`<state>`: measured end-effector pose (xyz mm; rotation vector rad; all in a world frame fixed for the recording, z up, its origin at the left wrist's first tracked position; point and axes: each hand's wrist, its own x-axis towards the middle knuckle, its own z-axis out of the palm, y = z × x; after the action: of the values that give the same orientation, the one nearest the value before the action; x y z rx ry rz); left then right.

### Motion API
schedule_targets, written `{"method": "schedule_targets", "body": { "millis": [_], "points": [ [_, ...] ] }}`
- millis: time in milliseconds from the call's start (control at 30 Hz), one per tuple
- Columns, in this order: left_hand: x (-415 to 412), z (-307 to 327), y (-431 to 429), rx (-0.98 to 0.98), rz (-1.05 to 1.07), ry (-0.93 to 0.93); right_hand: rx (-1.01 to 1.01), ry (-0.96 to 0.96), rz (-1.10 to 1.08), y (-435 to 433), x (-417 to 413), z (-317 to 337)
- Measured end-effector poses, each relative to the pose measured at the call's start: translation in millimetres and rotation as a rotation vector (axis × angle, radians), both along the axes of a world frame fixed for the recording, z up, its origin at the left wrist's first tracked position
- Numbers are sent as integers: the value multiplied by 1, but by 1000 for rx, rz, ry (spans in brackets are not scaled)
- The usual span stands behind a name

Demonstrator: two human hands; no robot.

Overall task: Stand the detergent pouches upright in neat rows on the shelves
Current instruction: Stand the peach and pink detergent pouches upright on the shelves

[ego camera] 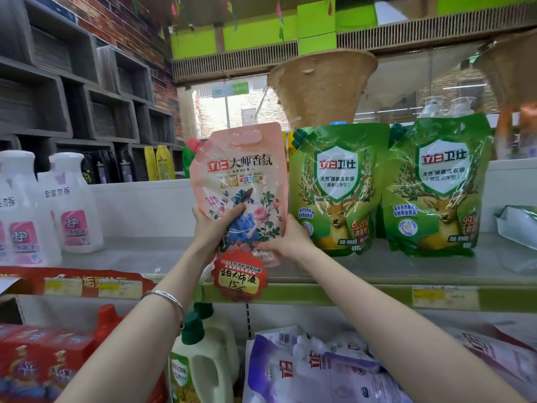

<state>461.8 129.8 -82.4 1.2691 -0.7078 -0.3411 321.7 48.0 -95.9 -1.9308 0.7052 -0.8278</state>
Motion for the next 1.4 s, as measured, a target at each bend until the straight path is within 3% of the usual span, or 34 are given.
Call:
{"method": "schedule_targets", "body": {
  "millis": [200, 300, 600, 833, 1100, 1400],
  "points": [
    [8, 0, -7, 12, 20, -18, -18, 26, -25, -3, 6, 0],
    [15, -1, -8, 125, 118, -46, -23, 61, -15, -4, 3, 2],
    [13, 4, -3, 39, -34, 20, 75, 58, -40, 4, 14, -1],
    [22, 14, 11, 30, -146, -47, 258, -242, 67, -1, 14, 19],
    [28, 7, 7, 57, -116, 43, 339, -342, 89, 0, 21, 12],
    [31, -5, 9, 172, -225, -8, 249, -228, -3, 5, 23, -4]
  ]
}}
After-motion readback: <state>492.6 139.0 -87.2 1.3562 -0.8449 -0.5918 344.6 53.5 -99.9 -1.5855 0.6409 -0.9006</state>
